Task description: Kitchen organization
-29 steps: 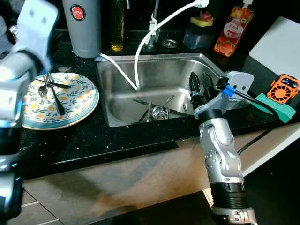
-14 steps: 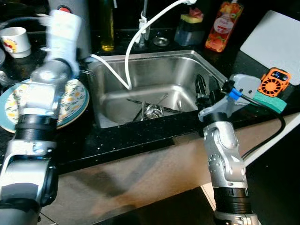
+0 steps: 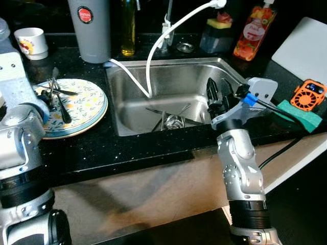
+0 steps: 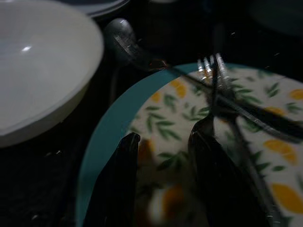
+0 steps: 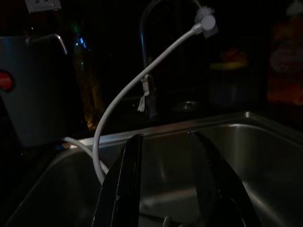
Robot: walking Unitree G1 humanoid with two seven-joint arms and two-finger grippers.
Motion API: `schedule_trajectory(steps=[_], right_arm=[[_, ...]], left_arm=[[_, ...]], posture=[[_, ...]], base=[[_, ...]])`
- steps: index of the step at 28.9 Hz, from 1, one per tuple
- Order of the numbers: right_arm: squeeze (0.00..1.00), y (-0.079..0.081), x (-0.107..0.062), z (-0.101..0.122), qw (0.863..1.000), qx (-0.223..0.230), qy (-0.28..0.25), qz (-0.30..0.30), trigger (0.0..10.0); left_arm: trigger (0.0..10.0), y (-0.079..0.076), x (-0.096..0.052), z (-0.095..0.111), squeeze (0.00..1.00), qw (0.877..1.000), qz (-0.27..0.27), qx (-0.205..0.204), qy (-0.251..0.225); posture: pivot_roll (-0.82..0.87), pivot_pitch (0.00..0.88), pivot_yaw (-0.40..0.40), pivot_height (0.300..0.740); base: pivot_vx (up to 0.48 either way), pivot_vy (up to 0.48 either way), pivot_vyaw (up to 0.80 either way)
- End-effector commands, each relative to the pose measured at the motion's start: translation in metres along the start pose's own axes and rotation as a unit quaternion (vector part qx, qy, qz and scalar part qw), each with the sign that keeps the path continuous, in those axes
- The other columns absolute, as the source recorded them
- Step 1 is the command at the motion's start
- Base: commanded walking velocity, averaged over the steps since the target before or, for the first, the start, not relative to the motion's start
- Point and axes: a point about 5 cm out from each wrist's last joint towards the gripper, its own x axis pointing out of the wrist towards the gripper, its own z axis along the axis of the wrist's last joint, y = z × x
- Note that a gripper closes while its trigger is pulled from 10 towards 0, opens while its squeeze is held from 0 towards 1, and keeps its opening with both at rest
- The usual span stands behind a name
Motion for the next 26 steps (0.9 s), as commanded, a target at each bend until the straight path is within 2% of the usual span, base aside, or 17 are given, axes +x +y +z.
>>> schedule_trajectory(steps=[1, 5, 7, 10, 12, 13, 16, 20, 22, 26], right_arm=[[0.00, 0.002, 0.000, -0.003, 1.000, 0.005, 0.005, 0.004, 10.0], [0.00, -0.001, 0.001, 0.000, 1.000, 0.001, 0.000, 0.002, 10.0], [0.00, 0.001, 0.002, 0.004, 1.000, -0.005, -0.003, 0.025, 10.0], [0.00, 0.020, 0.001, 0.017, 0.991, 0.009, -0.009, 0.136, 10.0], [0.00, 0.038, -0.002, 0.021, 0.975, 0.028, 0.000, 0.221, 10.0], [0.00, 0.042, -0.004, 0.021, 0.969, 0.032, 0.004, 0.243, 10.0], [0.00, 0.065, -0.011, 0.014, 0.944, 0.035, 0.024, 0.328, 10.0], [0.00, 0.082, -0.018, -0.003, 0.921, 0.003, 0.068, 0.384, 10.0], [0.00, 0.084, -0.016, -0.011, 0.916, -0.024, 0.088, 0.392, 10.0], [0.00, 0.083, -0.012, -0.008, 0.913, -0.023, 0.087, 0.397, 10.0]], left_arm=[[10.0, 0.000, 0.000, -0.002, 0.00, 1.000, -0.005, 0.002, 0.009], [10.0, -0.007, 0.002, 0.006, 0.00, 0.999, -0.036, 0.000, 0.003], [10.0, -0.010, 0.002, 0.014, 0.00, 0.999, -0.043, 0.007, -0.012], [10.0, -0.013, 0.002, 0.034, 0.00, 0.996, -0.052, 0.039, -0.066], [10.0, -0.016, 0.002, 0.045, 0.00, 0.992, -0.060, 0.056, -0.096], [10.0, -0.017, 0.002, 0.047, 0.00, 0.991, -0.063, 0.059, -0.102], [10.0, -0.020, 0.004, 0.040, 0.00, 0.993, -0.076, 0.045, -0.073], [10.0, -0.021, 0.005, 0.019, 0.00, 0.996, -0.078, 0.039, -0.025], [10.0, -0.019, 0.006, 0.009, 0.00, 0.997, -0.075, 0.029, -0.005], [10.0, -0.019, 0.008, 0.004, 0.00, 0.997, -0.078, 0.024, 0.001]], posture=[[0.16, 0.080, -0.080, 0.740], [0.15, 0.078, -0.078, 0.740], [0.15, 0.078, -0.078, 0.740], [0.15, 0.078, -0.078, 0.740], [0.13, 0.072, -0.067, 0.740], [0.13, 0.072, -0.067, 0.740], [0.13, 0.070, -0.066, 0.740], [0.15, 0.077, -0.085, 0.740], [0.15, 0.080, -0.092, 0.740], [0.15, 0.080, -0.097, 0.740]], base=[[0.000, 0.000, 0.00], [0.000, 0.000, 0.00], [0.000, 0.000, 0.00], [0.000, 0.000, 0.00], [0.000, 0.000, 0.00], [0.000, 0.000, 0.00], [0.000, 0.000, 0.00], [0.000, 0.000, 0.00], [0.000, 0.000, 0.00], [0.000, 0.000, 0.00]])
